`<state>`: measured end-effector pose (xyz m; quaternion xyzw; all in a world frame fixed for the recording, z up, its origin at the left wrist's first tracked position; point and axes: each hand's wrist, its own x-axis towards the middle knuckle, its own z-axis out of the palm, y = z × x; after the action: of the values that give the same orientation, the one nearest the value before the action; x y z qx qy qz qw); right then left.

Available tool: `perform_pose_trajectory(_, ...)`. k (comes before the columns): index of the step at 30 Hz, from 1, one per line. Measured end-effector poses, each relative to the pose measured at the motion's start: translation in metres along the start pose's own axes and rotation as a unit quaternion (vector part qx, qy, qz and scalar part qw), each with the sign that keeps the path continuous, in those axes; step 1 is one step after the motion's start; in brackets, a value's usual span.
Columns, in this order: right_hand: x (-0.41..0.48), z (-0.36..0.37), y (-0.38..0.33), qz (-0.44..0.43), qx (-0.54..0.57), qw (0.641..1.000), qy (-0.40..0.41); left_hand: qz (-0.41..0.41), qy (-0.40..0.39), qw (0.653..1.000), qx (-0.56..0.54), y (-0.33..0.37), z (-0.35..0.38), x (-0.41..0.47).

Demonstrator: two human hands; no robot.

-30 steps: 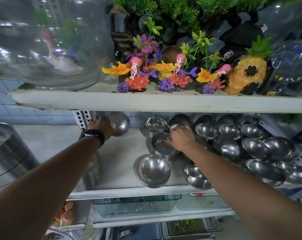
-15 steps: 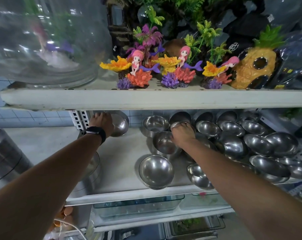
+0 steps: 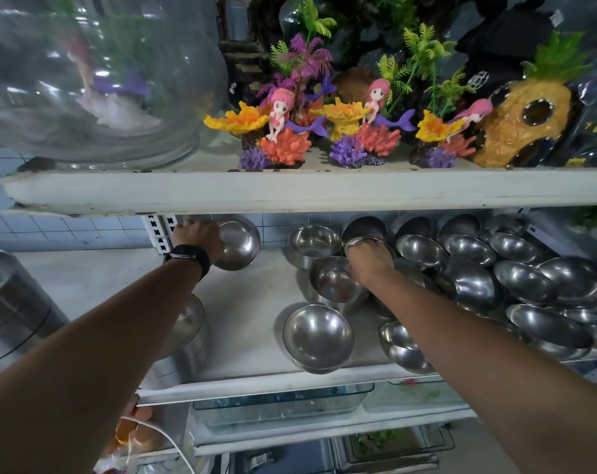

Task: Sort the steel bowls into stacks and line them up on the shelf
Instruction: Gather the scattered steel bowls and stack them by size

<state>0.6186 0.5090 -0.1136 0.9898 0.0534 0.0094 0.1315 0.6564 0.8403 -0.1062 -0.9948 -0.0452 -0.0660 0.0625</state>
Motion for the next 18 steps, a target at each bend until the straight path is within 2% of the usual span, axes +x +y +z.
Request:
perform_pose_trajectory(3,0.0,-0.002,-0.001,0.002,-0.001,1.0,-0.008,-0.019,0.002,1.0,0.002,-0.008,0.003,0.006)
perform_pose_trajectory(7,0.0,-0.003,-0.001,0.005,0.009,1.0,-0.029,-0.05,-0.007,0.997,-0.051,-0.014,0.008,0.009)
perform_pose_trajectory(13,0.0,-0.006,-0.002,0.006,0.006,1.0,-0.028,-0.02,-0.051,0.996,-0.069,-0.01,0.015,0.013)
perform_pose_trajectory(18,-0.001,-0.007,-0.002,0.008,0.005,1.0,-0.03,-0.043,-0.085,0.987,-0.127,-0.009,0.03,0.022)
